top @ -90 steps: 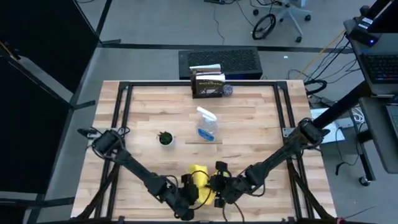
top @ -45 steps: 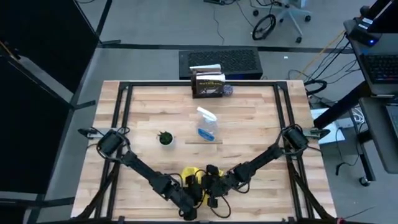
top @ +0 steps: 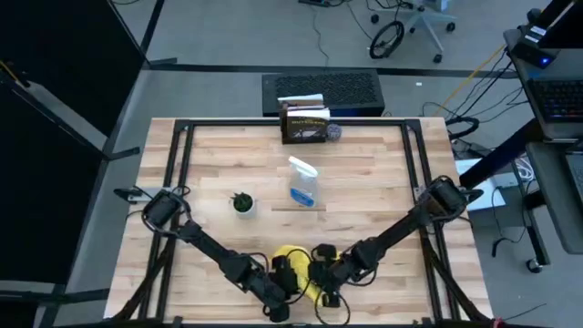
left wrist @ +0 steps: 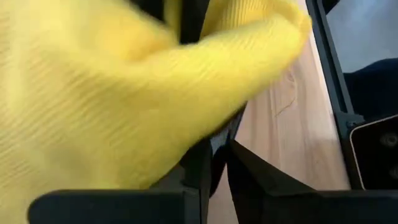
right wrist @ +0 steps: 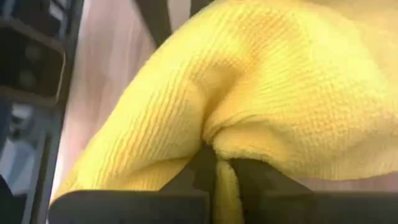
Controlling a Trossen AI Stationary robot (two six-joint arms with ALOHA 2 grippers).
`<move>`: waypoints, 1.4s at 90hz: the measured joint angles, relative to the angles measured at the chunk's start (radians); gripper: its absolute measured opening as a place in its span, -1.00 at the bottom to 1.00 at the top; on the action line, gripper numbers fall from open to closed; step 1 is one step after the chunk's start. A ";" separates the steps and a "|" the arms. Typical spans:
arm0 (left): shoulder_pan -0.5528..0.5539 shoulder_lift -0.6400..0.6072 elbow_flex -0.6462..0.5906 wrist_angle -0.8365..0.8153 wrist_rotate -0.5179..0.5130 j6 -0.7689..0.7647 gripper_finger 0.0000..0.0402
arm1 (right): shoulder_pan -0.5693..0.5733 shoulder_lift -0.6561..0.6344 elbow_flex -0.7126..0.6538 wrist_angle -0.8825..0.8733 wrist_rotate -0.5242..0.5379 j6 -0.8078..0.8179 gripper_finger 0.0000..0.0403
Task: Apply microfiber cloth
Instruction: Wipe the front of the cellphone with a microfiber cloth
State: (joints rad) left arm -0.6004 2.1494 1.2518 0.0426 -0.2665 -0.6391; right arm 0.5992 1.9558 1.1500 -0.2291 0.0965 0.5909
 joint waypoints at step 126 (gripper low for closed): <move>0.018 0.000 -0.003 0.000 -0.023 -0.008 -0.81 | 0.186 -0.096 -0.010 -0.241 0.030 0.132 -0.94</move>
State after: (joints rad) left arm -0.5819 2.1490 1.2491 0.0429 -0.2893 -0.6474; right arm 0.7849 1.8599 1.1404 -0.4702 0.1263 0.7231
